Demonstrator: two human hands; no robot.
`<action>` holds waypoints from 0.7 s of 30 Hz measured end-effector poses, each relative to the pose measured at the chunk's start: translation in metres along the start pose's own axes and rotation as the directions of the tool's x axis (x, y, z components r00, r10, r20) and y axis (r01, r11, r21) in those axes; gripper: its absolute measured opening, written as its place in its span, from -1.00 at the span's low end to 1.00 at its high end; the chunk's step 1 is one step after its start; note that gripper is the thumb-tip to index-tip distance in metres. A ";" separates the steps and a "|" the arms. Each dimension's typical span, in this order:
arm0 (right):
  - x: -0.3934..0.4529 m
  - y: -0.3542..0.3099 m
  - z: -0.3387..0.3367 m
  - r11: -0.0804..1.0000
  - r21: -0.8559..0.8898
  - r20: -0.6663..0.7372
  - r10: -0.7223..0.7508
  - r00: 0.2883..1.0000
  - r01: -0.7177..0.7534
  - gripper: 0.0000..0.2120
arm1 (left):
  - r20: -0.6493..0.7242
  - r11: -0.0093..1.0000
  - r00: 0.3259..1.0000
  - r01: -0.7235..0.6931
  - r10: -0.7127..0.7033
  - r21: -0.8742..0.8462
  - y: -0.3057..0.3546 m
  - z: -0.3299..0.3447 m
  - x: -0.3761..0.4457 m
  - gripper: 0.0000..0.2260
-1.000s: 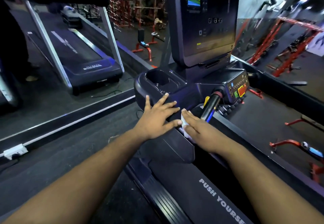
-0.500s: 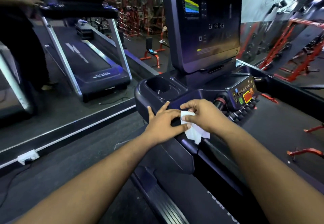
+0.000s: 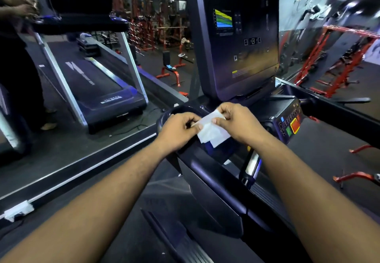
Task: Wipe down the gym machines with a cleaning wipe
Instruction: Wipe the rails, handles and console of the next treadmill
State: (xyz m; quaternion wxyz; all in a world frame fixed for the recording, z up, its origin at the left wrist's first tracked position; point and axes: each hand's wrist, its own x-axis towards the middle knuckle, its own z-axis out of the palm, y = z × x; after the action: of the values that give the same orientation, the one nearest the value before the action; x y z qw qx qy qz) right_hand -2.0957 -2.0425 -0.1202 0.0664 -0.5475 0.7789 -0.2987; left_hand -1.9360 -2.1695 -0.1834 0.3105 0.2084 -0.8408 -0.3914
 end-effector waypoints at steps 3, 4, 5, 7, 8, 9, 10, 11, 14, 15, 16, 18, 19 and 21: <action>0.012 -0.010 0.014 0.987 -0.138 -0.233 -0.109 0.966 0.078 -0.90 | -0.016 0.987 0.998 -0.062 0.065 0.145 -0.024 -0.018 0.022 -0.90; 0.015 -0.013 0.021 0.971 -0.214 -0.259 -0.165 0.952 0.109 -0.90 | -0.015 0.977 0.996 -0.082 0.087 0.199 -0.035 -0.024 0.028 -0.90; 0.015 -0.013 0.027 0.950 -0.279 -0.229 -0.210 0.950 0.143 -0.89 | -0.013 0.962 0.994 -0.104 0.111 0.251 -0.043 -0.028 0.033 -0.88; 0.011 -0.012 0.045 0.921 -0.354 -0.025 -0.182 0.983 0.162 -0.82 | 0.030 0.933 0.990 -0.138 0.135 0.331 -0.060 -0.035 0.039 -0.82; 0.007 -0.012 0.053 0.913 -0.379 0.092 -0.121 0.988 0.147 -0.79 | 0.073 0.920 0.990 -0.136 0.118 0.368 -0.066 -0.038 0.041 -0.75; 0.002 -0.012 0.062 0.908 -0.400 0.179 -0.054 0.982 0.123 -0.76 | 0.128 0.911 0.988 -0.127 0.083 0.392 -0.073 -0.041 0.043 -0.68; -0.004 -0.009 0.068 0.905 -0.414 0.230 -0.004 0.973 0.101 -0.68 | 0.177 0.908 0.983 -0.114 0.045 0.402 -0.077 -0.042 0.044 -0.60; -0.009 -0.007 0.071 0.897 -0.434 0.262 0.036 0.964 0.085 -0.52 | 0.220 0.911 0.976 -0.101 0.012 0.400 -0.081 -0.042 0.044 -0.54; -0.003 -0.005 0.069 0.823 -0.566 0.357 0.203 0.912 0.038 0.12 | 0.288 0.904 0.957 -0.093 -0.035 0.418 -0.087 -0.041 0.046 -0.44; 0.001 -0.005 0.067 0.803 -0.596 0.354 0.252 0.901 0.009 0.24 | 0.292 0.894 0.956 -0.107 -0.027 0.435 -0.086 -0.040 0.047 -0.42; 0.007 -0.005 0.066 0.792 -0.610 0.343 0.283 0.896 -0.017 0.31 | 0.283 0.885 0.959 -0.116 -0.019 0.451 -0.085 -0.039 0.046 -0.41; 0.009 -0.013 0.068 0.794 -0.606 0.346 0.321 0.882 -0.052 0.37 | 0.277 0.881 0.961 -0.131 0.000 0.455 -0.085 -0.039 0.045 -0.36; 0.007 -0.019 0.072 0.803 -0.594 0.357 0.324 0.876 -0.055 0.38 | 0.282 0.880 0.959 -0.149 0.018 0.450 -0.086 -0.040 0.045 -0.33; -0.004 -0.027 0.077 0.832 -0.554 0.402 0.300 0.865 -0.031 0.37 | 0.312 0.889 0.949 -0.179 0.043 0.422 -0.089 -0.041 0.044 -0.23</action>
State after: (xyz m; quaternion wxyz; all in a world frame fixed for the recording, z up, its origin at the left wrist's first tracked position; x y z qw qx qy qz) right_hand -2.0388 -2.0754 -0.1687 0.1271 -0.5281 0.8360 0.0776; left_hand -1.9295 -2.2713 -0.2171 0.1480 0.1644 -0.9552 -0.1967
